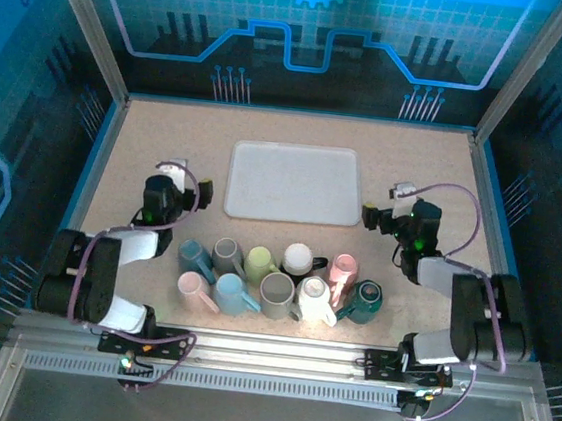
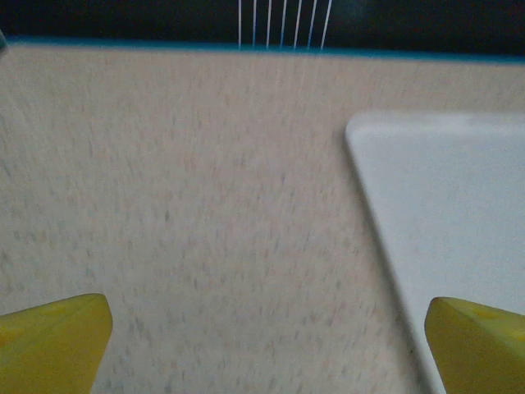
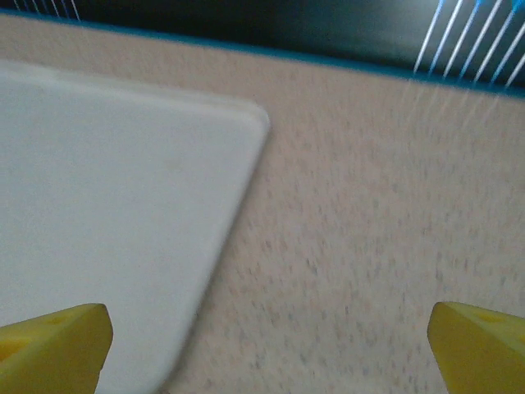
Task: Turn the mug right side up
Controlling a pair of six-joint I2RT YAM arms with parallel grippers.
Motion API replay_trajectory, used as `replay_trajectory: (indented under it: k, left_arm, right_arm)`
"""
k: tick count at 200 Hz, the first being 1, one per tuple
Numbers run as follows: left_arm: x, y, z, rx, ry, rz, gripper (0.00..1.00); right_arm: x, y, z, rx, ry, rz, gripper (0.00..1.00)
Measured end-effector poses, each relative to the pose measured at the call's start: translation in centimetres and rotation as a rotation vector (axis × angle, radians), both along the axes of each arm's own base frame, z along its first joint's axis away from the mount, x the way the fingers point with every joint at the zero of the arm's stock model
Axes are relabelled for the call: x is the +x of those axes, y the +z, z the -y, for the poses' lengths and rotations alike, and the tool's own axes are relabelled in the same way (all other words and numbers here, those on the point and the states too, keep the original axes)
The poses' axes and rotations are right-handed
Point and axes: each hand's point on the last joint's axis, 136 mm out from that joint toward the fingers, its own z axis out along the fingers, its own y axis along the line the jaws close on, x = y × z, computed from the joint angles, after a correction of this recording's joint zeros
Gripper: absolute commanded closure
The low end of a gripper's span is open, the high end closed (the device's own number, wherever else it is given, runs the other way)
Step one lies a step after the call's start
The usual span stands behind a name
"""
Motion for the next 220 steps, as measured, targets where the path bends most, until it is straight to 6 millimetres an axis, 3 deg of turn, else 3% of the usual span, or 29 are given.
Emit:
replay_trajectory:
  k: [36, 55, 67, 94, 115, 134, 162, 189, 220]
  left_arm:
    - [0.0, 10.6, 3.3, -0.055, -0.066, 0.207, 0.01]
    - [-1.3, 15.8, 5.8, -0.152, -0.120, 0.268, 0.01]
    - [-3.1, 18.9, 7.8, -0.233, -0.172, 0.294, 0.01]
    - [-8.1, 22.6, 11.6, -0.349, -0.276, 0.234, 0.01]
    - [-10.5, 24.1, 13.3, -0.359, -0.313, 0.075, 0.01]
    - [-11.7, 23.1, 12.4, -0.374, -0.243, -0.082, 0.01]
    - [-14.9, 16.8, 9.5, -0.434, -0.060, -0.329, 0.01]
    - [-18.5, 12.8, 7.2, -0.490, 0.082, -0.463, 0.01]
    - [-20.0, 10.3, 6.4, -0.555, 0.175, -0.539, 0.01]
  right_arm:
    - [-0.7, 10.6, -4.2, 0.115, 0.067, 0.193, 0.00]
    - [-2.8, 15.8, -8.0, 0.188, 0.161, 0.250, 0.00]
    - [-4.6, 18.7, -10.6, 0.216, 0.231, 0.265, 0.00]
    - [-9.6, 23.9, -14.4, 0.244, 0.286, 0.240, 0.00]
    - [-12.2, 25.6, -13.6, 0.254, 0.263, 0.144, 0.00]
    - [-13.8, 25.7, -11.0, 0.276, 0.221, 0.099, 0.00]
    - [-15.5, 22.7, -8.0, 0.314, 0.145, -0.019, 0.00]
    - [-15.0, 18.2, -9.0, 0.286, 0.106, -0.256, 0.00]
    - [-15.7, 12.0, -10.6, 0.224, 0.073, -0.512, 0.00]
